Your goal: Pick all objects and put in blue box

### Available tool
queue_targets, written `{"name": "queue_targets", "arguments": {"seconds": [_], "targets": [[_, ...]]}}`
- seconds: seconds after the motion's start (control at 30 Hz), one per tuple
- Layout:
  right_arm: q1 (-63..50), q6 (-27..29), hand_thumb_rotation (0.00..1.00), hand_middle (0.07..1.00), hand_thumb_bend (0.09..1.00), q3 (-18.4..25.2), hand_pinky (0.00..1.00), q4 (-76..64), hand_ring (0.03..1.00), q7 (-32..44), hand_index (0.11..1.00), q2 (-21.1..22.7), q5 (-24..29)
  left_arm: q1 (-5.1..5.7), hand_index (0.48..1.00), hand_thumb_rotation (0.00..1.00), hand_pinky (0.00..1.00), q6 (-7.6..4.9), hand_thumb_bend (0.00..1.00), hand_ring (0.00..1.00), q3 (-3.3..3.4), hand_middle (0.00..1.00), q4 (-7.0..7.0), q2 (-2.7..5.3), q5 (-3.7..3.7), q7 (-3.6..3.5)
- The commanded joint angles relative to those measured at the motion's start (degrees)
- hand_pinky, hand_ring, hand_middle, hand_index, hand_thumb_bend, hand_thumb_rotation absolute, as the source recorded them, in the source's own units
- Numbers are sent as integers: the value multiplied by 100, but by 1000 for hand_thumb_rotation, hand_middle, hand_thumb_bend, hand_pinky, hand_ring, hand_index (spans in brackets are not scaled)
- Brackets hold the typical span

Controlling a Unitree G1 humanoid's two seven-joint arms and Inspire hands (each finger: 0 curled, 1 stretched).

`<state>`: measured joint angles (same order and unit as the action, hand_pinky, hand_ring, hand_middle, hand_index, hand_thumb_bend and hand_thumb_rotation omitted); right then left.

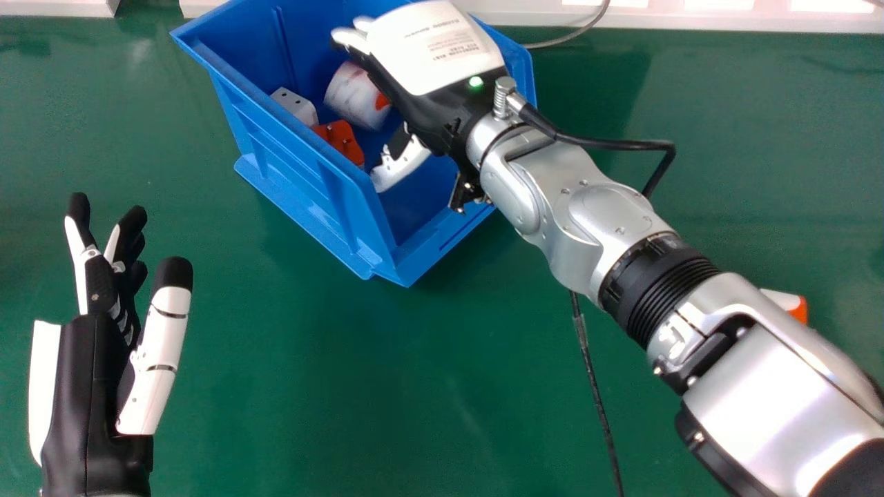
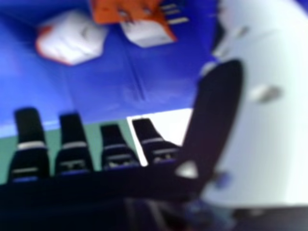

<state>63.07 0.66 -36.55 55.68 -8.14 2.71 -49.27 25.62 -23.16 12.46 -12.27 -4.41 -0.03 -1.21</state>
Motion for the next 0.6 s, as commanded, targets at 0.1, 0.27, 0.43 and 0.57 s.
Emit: {"name": "queue_targets", "arguments": {"seconds": [0.1,0.27,0.43,0.57], "targets": [[-151,-145,319,943,682,101,786,-745,921,75,912,220,23,-75,955,807,952,-76,545,962,50,955,22,-64,40,21],[-640,-395,297,936,639,232,789,-1776,920,221,899,485,5,-186,954,799,964,-199,530,966,49,957,182,-102,-40,-26],[-1684,-596,298,923,553,376,760,-3460,906,211,878,1011,-228,-185,962,819,972,-136,546,971,42,964,155,-92,-82,-53],[-2710,-681,357,915,475,617,762,-4708,901,87,877,1368,-346,-187,957,823,964,-183,551,968,50,963,201,-57,-118,-53]]}}
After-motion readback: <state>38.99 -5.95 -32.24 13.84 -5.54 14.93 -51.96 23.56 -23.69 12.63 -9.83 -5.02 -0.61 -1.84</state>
